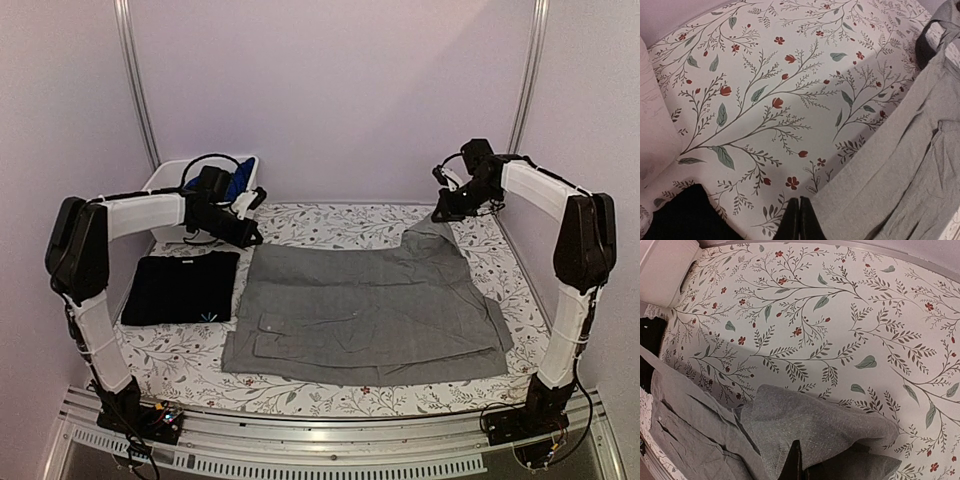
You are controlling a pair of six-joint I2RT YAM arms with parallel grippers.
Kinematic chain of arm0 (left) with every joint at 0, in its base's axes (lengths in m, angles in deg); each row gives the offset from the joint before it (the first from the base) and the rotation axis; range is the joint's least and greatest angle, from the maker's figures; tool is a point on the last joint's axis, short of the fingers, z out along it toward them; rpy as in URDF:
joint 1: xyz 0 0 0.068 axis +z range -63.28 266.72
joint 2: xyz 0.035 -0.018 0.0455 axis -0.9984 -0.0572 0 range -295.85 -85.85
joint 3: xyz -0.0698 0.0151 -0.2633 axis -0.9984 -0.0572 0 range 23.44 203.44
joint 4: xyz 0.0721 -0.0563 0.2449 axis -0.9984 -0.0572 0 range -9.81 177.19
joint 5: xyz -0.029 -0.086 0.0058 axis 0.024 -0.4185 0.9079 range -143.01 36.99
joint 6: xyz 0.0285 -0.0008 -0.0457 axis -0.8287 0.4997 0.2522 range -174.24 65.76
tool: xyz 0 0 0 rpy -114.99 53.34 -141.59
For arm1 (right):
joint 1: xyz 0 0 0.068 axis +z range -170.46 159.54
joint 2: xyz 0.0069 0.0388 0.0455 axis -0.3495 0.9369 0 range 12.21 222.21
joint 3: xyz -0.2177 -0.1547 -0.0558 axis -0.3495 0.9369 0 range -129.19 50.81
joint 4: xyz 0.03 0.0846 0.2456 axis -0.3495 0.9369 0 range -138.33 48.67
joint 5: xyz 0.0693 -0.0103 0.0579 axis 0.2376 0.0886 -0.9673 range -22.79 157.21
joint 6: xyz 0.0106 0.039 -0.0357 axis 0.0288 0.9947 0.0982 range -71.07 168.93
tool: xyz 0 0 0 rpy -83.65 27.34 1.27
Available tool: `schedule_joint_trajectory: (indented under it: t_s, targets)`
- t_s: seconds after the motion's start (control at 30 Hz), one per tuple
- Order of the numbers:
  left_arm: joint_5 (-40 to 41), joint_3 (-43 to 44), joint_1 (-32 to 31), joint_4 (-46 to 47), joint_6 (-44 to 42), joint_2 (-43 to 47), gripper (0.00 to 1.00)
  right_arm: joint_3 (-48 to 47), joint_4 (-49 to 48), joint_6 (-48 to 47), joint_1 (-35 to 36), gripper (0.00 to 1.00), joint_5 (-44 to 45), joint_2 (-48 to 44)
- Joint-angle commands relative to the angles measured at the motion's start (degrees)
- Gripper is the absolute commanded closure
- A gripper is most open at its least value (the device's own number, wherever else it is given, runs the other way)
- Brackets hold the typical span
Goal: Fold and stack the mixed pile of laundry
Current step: Fold the 1/3-folded T-shirt at the center of the board.
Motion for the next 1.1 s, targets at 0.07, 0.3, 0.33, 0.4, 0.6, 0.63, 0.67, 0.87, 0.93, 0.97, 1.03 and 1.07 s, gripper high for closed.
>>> schedule_joint_trajectory:
  t_s: [0.07, 0.3, 0.33, 0.4, 0.6, 0.63, 0.67, 0.87, 0.93, 0.97, 1.03, 1.07]
  targets:
    - [-2.9, -10.6, -0.7, 7.4, -6.1, 10.4, 1.0, 10.6, 1.2, 1.1, 0.2, 1.0, -2.3, -9.9]
    - [-4.8, -19.1, -1.5, 10.4, -9.9, 18.4, 1.0, 21.5, 3.0, 4.2, 1.2, 1.0, -5.4, -19.8]
    - [-5.0, -20.1, -1.8, 10.7, -10.3, 19.2, 1.0, 23.2, 3.2, 4.7, 1.4, 1.0, -5.7, -20.8]
    - [-5.5, -22.1, -2.6, 10.8, -11.4, 20.8, 1.0, 26.6, 3.7, 6.0, 1.7, 1.0, -6.7, -23.7]
    - [-3.1, -29.4, -6.4, 7.9, -14.4, 25.6, 1.0, 38.2, 3.6, 10.1, 2.6, 1.0, -9.3, -31.1]
    - [-2.3, -30.7, -7.0, 7.6, -14.8, 26.3, 1.0, 39.9, 3.6, 10.9, 2.7, 1.0, -9.2, -31.7]
    - [-1.0, -32.0, -7.6, 7.5, -15.2, 26.7, 1.0, 41.5, 3.5, 11.3, 2.8, 1.0, -9.1, -32.3]
    - [5.9, -34.3, -10.7, 6.7, -18.2, 27.1, 0.89, 47.0, 6.1, 12.2, 3.0, 0.86, -12.0, -31.6]
    - [7.2, -33.5, -10.9, 6.2, -18.2, 27.1, 0.77, 46.2, 7.2, 10.5, 2.9, 0.67, -13.5, -30.9]
    - [7.7, -33.0, -10.8, 6.3, -17.7, 27.2, 0.67, 44.4, 7.2, 9.6, 2.9, 0.6, -13.2, -31.0]
    - [7.9, -31.6, -10.7, 6.4, -16.8, 27.2, 0.56, 40.5, 6.2, 9.7, 2.7, 0.48, -10.4, -31.3]
    - [7.8, -30.8, -10.7, 6.3, -16.6, 26.9, 0.53, 38.5, 5.4, 9.9, 2.3, 0.45, -9.4, -30.8]
